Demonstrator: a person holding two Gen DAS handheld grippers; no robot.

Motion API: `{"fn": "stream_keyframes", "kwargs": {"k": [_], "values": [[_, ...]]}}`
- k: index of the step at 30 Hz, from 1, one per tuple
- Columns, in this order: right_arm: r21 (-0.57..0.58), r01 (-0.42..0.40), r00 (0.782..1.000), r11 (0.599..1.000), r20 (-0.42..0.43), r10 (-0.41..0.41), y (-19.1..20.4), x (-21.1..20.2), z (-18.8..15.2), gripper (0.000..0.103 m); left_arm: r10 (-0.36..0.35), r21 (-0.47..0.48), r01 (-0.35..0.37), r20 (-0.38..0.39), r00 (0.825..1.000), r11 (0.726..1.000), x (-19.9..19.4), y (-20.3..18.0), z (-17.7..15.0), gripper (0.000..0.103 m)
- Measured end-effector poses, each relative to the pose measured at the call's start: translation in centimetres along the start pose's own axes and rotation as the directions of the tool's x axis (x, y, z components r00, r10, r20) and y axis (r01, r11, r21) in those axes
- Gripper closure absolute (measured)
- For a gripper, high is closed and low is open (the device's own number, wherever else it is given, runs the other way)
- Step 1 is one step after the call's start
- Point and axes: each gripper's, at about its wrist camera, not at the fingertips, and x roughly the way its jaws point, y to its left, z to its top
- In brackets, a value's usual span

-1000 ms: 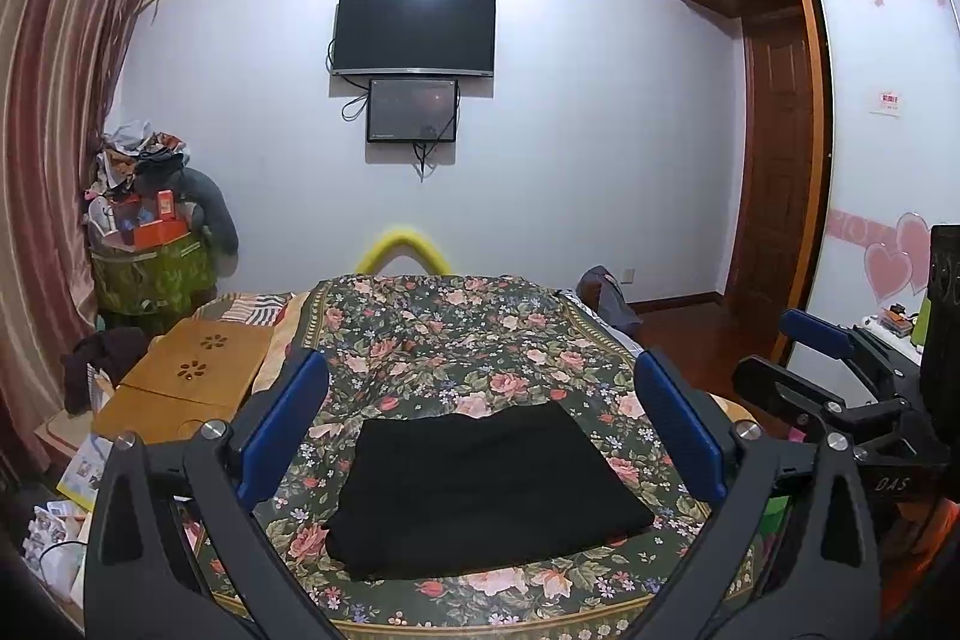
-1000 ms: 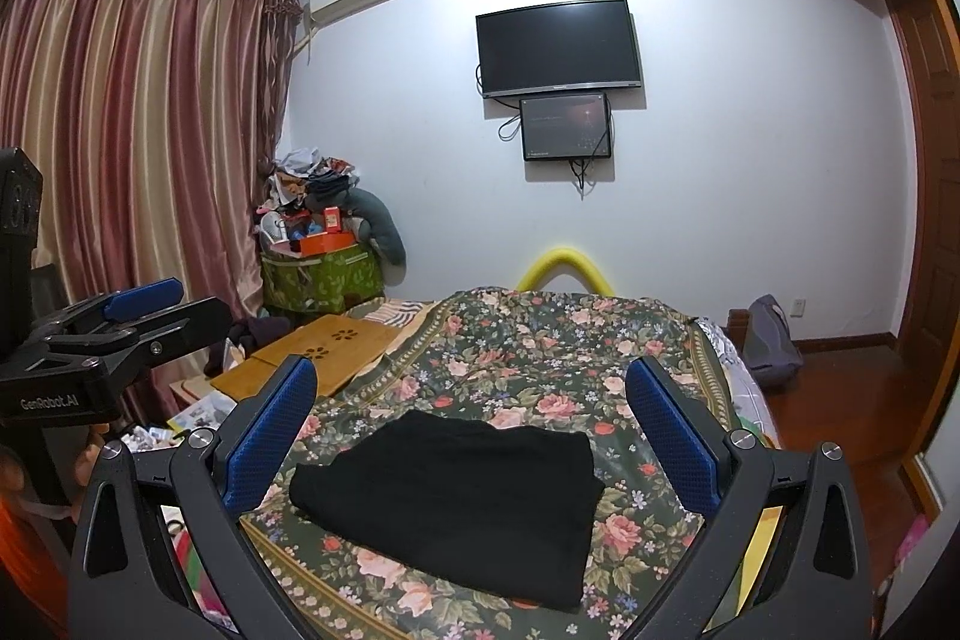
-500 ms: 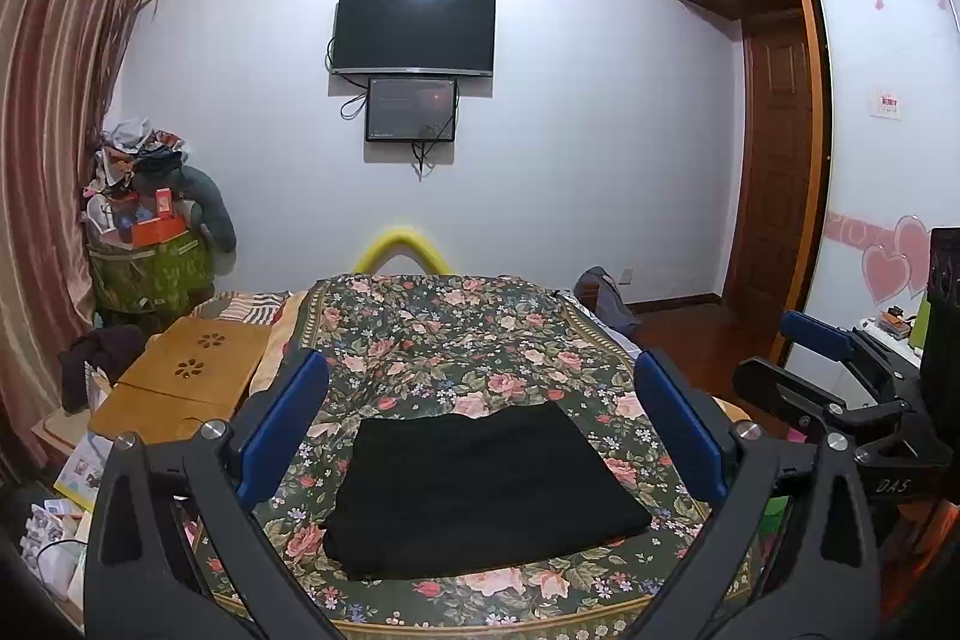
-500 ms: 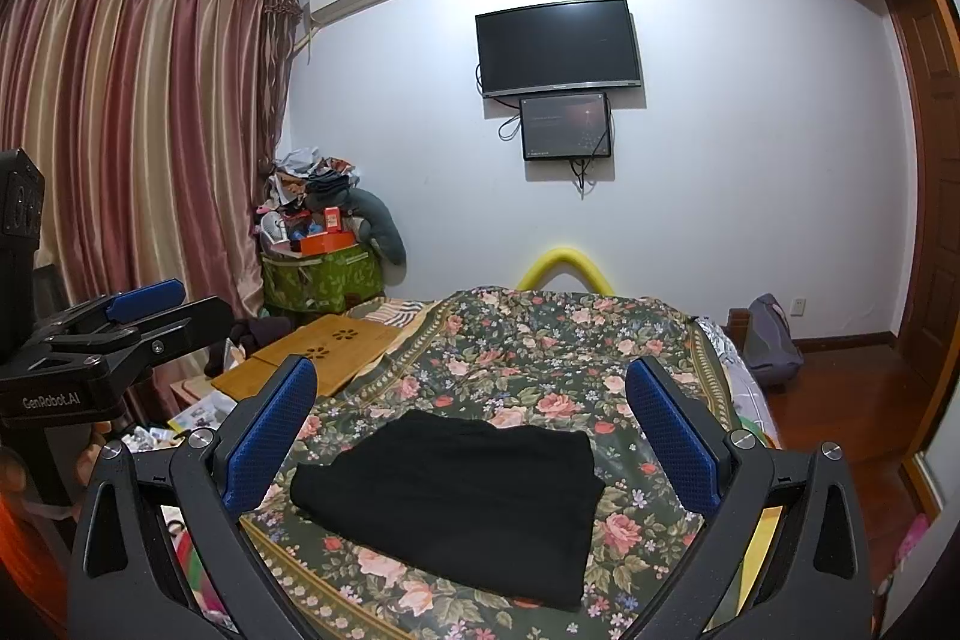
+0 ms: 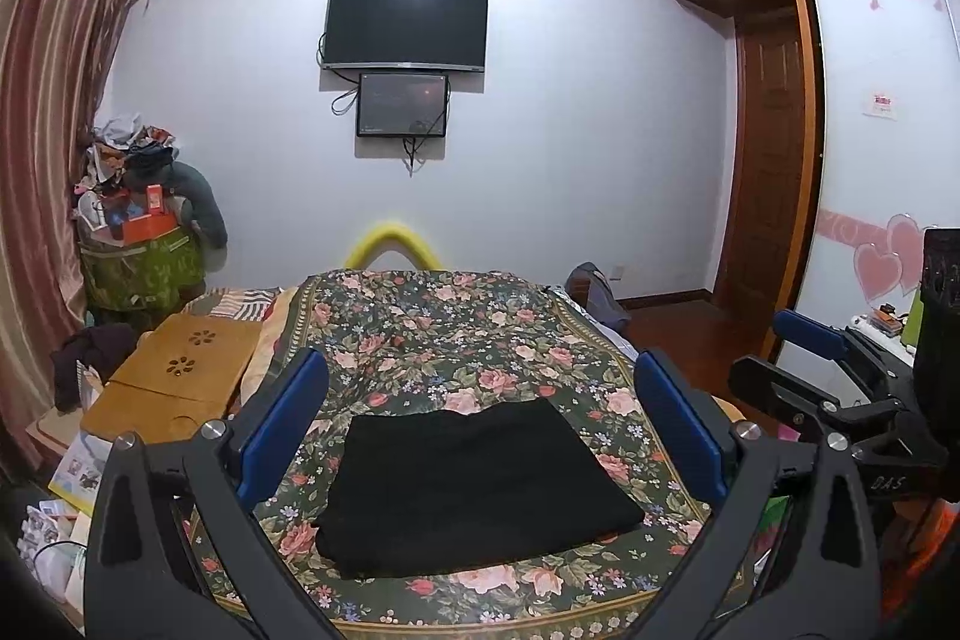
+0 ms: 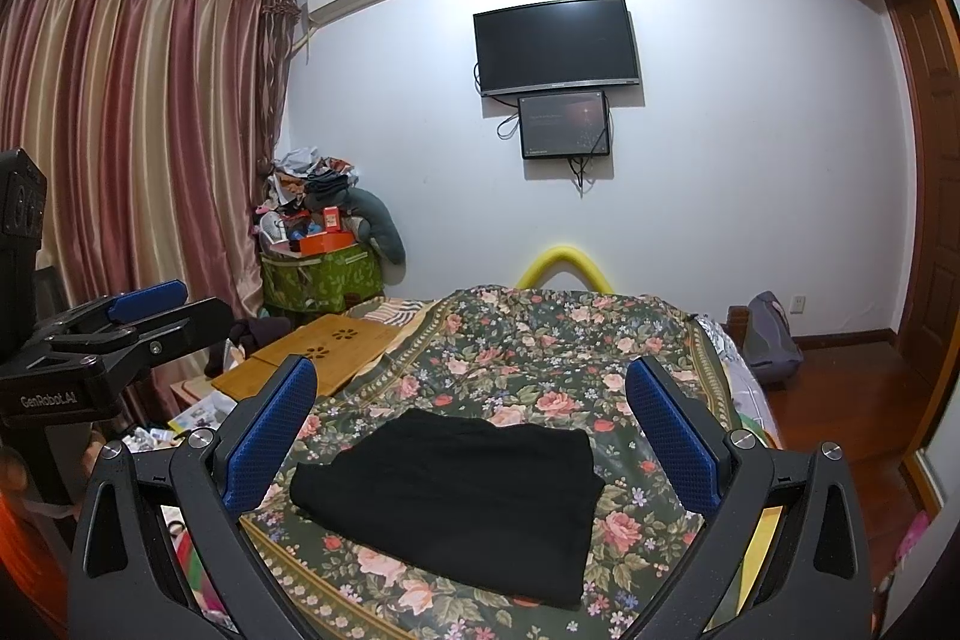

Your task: Fold small clothes

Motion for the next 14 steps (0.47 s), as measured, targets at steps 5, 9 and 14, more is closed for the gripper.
{"fn": "stream_keyframes", "kwargs": {"k": [5,9,14], "values": [[0.002,0.001,1.000,1.000,-0.005,-0.001,0.17,-0.01,-0.05,0.001,-0.003,0.007,0.003,-0.004,1.000,1.000,0.15,-0.11,-0.04,0.000],[0.003,0.002,1.000,1.000,-0.008,-0.002,0.22,-0.01,-0.11,0.001,-0.009,0.003,0.009,-0.011,1.000,1.000,0.38,-0.07,-0.11,0.000],[0.005,0.004,1.000,1.000,-0.010,-0.003,0.24,0.06,-0.10,0.001,-0.011,0.001,0.011,-0.020,1.000,1.000,0.75,0.14,-0.05,0.000]]}}
